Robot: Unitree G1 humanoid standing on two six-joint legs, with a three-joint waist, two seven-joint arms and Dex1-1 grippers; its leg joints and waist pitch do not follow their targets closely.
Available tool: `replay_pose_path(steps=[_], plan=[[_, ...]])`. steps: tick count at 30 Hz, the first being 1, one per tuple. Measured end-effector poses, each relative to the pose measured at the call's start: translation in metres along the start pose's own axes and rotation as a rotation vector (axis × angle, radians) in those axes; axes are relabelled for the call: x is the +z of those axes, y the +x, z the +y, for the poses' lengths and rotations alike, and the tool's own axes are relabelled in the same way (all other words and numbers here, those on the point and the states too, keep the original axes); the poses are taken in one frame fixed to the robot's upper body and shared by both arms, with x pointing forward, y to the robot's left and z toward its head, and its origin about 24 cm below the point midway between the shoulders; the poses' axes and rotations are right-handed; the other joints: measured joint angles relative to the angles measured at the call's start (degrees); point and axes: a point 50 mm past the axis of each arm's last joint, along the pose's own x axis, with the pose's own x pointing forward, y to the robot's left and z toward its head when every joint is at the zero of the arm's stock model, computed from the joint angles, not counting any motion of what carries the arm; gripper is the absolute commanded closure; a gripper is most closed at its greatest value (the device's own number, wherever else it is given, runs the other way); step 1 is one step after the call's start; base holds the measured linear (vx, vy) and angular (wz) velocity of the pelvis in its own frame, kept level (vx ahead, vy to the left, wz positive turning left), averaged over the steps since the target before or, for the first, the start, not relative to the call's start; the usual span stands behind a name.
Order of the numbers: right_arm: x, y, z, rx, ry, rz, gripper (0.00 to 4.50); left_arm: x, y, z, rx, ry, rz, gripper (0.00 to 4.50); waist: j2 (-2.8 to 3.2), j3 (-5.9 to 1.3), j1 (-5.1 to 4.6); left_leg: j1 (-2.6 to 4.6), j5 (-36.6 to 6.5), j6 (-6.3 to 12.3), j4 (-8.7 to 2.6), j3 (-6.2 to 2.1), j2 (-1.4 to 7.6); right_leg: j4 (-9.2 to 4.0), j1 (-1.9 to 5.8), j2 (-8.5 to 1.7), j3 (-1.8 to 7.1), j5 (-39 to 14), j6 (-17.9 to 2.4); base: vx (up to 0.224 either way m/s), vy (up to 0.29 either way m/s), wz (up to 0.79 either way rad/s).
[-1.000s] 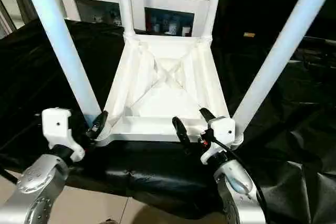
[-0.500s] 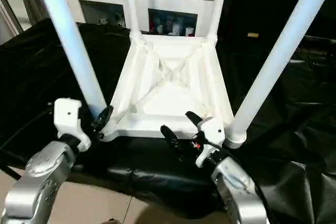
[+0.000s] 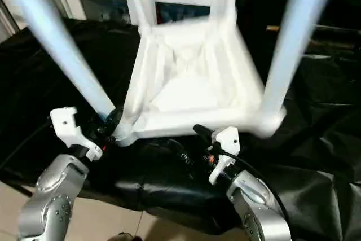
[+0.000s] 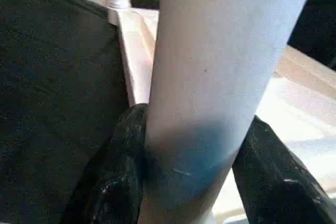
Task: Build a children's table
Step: Flip table
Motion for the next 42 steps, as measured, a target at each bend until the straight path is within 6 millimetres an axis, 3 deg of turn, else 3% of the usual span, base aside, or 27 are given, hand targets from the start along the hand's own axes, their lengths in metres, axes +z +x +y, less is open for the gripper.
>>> replay_pose_path(steps=[5, 13, 21, 26, 31, 35, 42], plan=[[-0.002, 0.005, 0.001, -0.063, 0.058, -0.011, 0.0, 0.0, 0.0, -0.003, -0.037, -0.052, -0.02, 2.44, -0.96, 0.57, -0.36, -0.02, -0.04, 0.04, 0.02, 0.07, 0.03, -0.05, -0.04, -0.01, 0.02, 0.02, 0.01, 0.0, 0.0, 0.0], [0.004, 0.014, -0.015, -0.283, 0.328, -0.124, 0.0, -0.001, 0.0, -0.002, -0.046, -0.018, -0.023, 2.44, -0.87, 0.69, -0.3, 0.09, -0.16, -0.2, -0.02, 0.17, 0.04, -0.05, -0.02, -0.03, 0.1, 0.07, 0.09, 0.0, 0.0, 0.0], [0.006, 0.021, -0.024, -0.356, 0.561, -0.194, 0.0, -0.002, 0.003, -0.002, -0.052, -0.021, -0.022, 2.44, -0.32, 0.68, -0.48, 0.13, -0.08, -0.33, -0.02, 0.2, 0.03, -0.04, -0.03, -0.04, 0.15, 0.28, 0.19, 0.0, 0.0, 0.0], [0.019, 0.033, -0.045, -0.418, 0.629, -0.256, 0.0, -0.004, 0.003, -0.003, -0.071, -0.024, -0.016, 2.44, -0.24, 0.64, -0.3, 0.14, 0.07, -0.36, -0.02, 0.22, 0.04, -0.02, -0.02, -0.04, 0.15, 0.41, 0.2, 0.0, 0.0, 0.0], [0.033, 0.047, -0.048, -0.413, 0.68, -0.322, 0.0, -0.005, 0.004, -0.005, -0.087, -0.025, -0.01, 2.44, -0.28, 0.63, -0.88, 0.12, 0.17, -0.28, -0.01, 0.32, 0.06, -0.01, -0.08, -0.03, 0.2, 0.54, 0.24, 0.0, 0.0, 0.0], [0.032, 0.053, -0.051, -0.422, 0.725, -0.34, 0.0, -0.005, 0.004, -0.005, -0.092, -0.024, -0.007, 2.44, -0.24, 0.57, -1.33, 0.12, 0.19, -0.25, 0.02, 0.37, 0.06, 0.01, -0.08, -0.03, 0.22, 0.58, 0.23, 0.0, 0.0, 0.0], [0.033, 0.055, -0.055, -0.427, 0.738, -0.343, 0.56, -0.006, 0.003, -0.004, -0.107, -0.021, 0.001, 2.44, -0.22, 0.56, -1.67, 0.12, 0.24, -0.18, 0.09, 0.38, 0.09, 0.07, -0.08, -0.03, 0.21, 0.63, 0.19, 0.0, 0.0, 0.0]])
